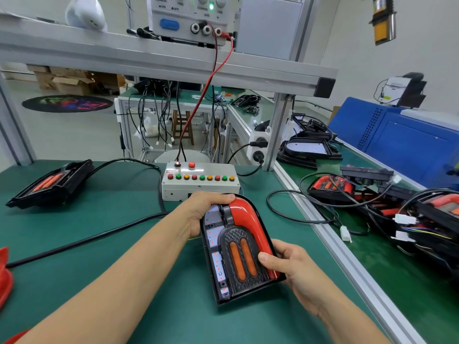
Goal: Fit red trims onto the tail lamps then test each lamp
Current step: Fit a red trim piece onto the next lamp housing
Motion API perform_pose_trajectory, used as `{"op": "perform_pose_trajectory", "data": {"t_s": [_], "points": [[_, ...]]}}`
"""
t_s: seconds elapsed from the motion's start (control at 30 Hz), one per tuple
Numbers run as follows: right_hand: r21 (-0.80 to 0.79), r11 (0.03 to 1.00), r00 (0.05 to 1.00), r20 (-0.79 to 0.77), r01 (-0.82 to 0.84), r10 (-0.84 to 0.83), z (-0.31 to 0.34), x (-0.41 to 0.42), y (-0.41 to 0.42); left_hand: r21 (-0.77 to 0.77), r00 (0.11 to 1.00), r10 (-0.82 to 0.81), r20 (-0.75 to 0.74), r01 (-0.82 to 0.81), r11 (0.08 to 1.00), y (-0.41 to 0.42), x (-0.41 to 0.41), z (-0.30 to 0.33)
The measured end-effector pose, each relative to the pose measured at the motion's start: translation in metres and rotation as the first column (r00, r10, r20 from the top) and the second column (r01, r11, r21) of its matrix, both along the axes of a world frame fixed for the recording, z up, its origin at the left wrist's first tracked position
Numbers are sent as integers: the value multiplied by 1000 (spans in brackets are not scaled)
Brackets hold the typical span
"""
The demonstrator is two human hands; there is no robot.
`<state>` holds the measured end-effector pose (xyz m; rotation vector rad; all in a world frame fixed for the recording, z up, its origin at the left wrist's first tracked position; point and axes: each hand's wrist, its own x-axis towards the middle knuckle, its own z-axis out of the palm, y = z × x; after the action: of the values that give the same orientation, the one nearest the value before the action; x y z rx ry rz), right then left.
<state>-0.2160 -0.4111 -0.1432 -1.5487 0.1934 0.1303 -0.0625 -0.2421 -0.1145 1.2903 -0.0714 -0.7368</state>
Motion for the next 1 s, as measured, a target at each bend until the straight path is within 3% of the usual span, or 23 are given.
{"op": "perform_pose_trajectory", "data": {"t_s": [0.17,0.4,0.63,1.0], "points": [[-5,1000,1000,-1,-30,30,1,-1,-1,2,1000,-8,-4,8,1000,2,-1,-2],[121,987,994,-4,-108,109,2,-5,-1,52,999,-4,-46,6,999,0,0,-4],[5,999,998,49,-41,40,3,-5,4,44,1000,-10,-15,11,999,0,1,-5],[-72,997,1000,-5,-11,11,2,-4,3,-21,999,28,16,-27,999,1,-2,-5]]}}
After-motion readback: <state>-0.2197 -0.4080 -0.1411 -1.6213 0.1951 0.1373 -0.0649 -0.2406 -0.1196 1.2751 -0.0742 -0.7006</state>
